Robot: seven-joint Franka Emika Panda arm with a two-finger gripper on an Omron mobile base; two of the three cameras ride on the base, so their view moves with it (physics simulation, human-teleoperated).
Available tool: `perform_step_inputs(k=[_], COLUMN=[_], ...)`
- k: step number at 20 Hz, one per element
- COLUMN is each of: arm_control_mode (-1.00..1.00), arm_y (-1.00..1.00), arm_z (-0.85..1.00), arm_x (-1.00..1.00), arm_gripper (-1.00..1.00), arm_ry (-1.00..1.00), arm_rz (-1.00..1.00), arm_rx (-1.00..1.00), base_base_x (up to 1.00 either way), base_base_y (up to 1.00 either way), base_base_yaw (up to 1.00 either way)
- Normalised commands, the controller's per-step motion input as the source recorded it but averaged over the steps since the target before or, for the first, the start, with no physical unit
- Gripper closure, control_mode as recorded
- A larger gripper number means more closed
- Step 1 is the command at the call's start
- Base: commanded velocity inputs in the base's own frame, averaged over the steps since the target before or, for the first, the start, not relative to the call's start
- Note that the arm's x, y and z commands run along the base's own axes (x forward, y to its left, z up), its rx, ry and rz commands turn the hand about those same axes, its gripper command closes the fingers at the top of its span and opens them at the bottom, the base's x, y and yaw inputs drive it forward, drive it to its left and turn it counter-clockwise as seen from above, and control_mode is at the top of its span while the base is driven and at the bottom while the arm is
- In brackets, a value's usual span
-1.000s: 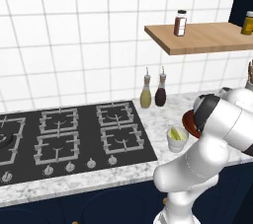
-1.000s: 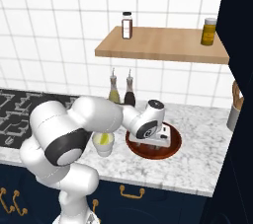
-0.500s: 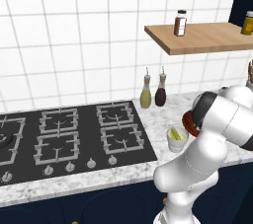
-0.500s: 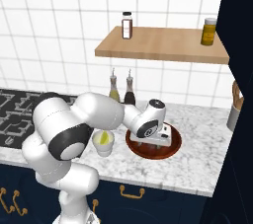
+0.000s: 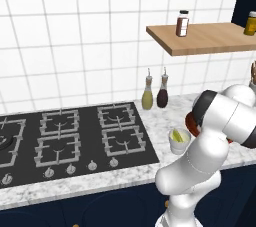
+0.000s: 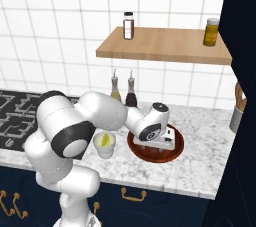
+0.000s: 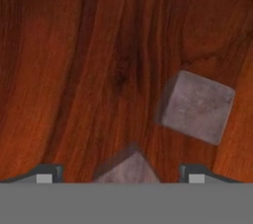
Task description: Grab a lemon wedge from the fridge and one ice cube from the ice bowl, and put them in the glass of lemonade.
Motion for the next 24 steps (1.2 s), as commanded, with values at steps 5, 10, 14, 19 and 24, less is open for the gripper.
perform_step_inputs(k=[5, 10, 14, 19, 24], arm_control_mode=[-1.00, -1.00, -1.00, -1.00, -1.00], arm_y=[0.00, 0.01, 0.00, 0.00, 0.00], arm_z=[0.00, -0.01, -0.09, 0.00, 0.00], arm_x=[-0.06, 0.00, 0.00, 0.00, 0.00], arm_gripper=[-1.00, -1.00, -1.00, -1.00, 1.00], arm_ry=[-0.01, 0.00, 0.00, 0.00, 0.00], arm_rz=[0.00, 0.00, 0.00, 0.00, 0.00], arm_rx=[0.00, 0.00, 0.00, 0.00, 0.00], base_base_x=[0.00, 0.00, 0.00, 0.00, 0.00], base_base_y=[0.00, 0.00, 0.00, 0.00, 0.00], base_base_yaw=[0.00, 0.00, 0.00, 0.00, 0.00])
